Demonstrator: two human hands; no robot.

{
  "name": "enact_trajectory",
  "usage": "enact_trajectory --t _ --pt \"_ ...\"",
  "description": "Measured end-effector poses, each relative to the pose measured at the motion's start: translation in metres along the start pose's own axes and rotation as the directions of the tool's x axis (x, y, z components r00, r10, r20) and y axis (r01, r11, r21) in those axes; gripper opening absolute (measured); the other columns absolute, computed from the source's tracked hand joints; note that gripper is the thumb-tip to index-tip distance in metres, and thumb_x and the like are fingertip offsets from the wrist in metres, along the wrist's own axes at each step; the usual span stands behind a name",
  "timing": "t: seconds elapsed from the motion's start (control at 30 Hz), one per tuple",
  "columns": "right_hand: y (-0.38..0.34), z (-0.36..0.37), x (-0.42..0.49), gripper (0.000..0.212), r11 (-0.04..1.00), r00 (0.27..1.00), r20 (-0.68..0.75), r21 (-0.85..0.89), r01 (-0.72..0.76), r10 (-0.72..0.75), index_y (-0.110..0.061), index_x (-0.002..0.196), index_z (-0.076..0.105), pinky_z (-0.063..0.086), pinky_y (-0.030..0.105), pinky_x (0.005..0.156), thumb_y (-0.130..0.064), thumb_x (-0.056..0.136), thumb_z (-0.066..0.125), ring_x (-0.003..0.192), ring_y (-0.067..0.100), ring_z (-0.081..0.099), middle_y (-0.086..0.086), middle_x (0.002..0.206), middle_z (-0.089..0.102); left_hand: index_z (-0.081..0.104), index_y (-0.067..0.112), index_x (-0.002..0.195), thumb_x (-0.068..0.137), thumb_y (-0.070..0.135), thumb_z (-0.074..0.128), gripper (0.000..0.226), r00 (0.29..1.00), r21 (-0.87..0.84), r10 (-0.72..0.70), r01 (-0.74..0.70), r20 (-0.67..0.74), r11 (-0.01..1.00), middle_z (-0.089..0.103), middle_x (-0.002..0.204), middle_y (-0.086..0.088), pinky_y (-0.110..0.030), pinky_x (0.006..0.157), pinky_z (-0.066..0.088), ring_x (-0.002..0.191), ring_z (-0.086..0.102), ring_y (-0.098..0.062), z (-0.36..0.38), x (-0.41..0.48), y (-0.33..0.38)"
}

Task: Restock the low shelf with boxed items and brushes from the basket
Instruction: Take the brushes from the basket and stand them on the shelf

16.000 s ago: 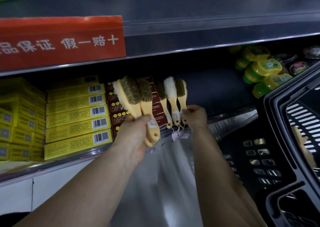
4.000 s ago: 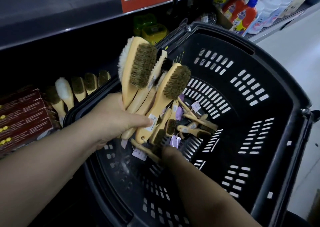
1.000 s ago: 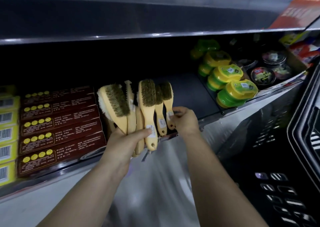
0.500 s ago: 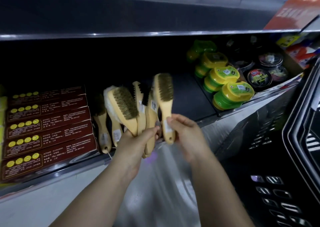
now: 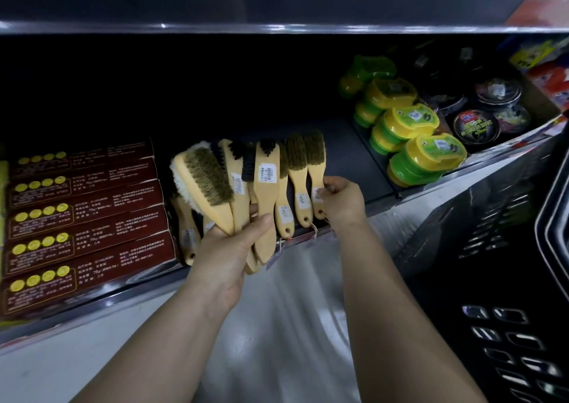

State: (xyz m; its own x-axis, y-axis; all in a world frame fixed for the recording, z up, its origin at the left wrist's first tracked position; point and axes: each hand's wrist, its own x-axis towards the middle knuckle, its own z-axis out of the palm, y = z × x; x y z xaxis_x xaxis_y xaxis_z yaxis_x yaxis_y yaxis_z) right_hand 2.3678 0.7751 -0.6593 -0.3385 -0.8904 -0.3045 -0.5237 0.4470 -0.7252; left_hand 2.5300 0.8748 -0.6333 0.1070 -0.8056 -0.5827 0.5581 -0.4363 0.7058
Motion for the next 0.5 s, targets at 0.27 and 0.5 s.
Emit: enact_trajectory --t 0.27,0.5 --pt "-0.018 -0.002 -0.055 0.023 0.975 0.975 0.008 -0.001 0.221 -0.221 -0.011 0.096 0.069 0.046 0.025 0.072 -0.024 0.095 0.050 0.089 0.023 0.062 0.012 0.101 0.064 0.070 0.021 0.082 0.075 0.006 0.072 0.016 0.999 -0.010 0.043 -0.043 -0.027 0.999 0.075 0.076 0.005 -0.024 0.058 0.055 0.069 0.071 -0.007 0.002 0.007 -0.004" --pt "-0.029 -0.009 -0.083 0.011 0.822 0.922 0.387 0.525 -0.223 0.003 -0.007 0.095 0.065 0.055 0.049 0.082 -0.011 0.092 0.055 0.093 0.032 0.068 0.014 0.095 0.073 0.072 0.026 0.089 0.078 0.016 0.072 0.015 0.996 0.035 0.054 -0.056 0.076 0.998 0.075 0.081 0.007 -0.021 0.057 0.053 0.074 0.071 -0.008 0.008 0.006 -0.006"
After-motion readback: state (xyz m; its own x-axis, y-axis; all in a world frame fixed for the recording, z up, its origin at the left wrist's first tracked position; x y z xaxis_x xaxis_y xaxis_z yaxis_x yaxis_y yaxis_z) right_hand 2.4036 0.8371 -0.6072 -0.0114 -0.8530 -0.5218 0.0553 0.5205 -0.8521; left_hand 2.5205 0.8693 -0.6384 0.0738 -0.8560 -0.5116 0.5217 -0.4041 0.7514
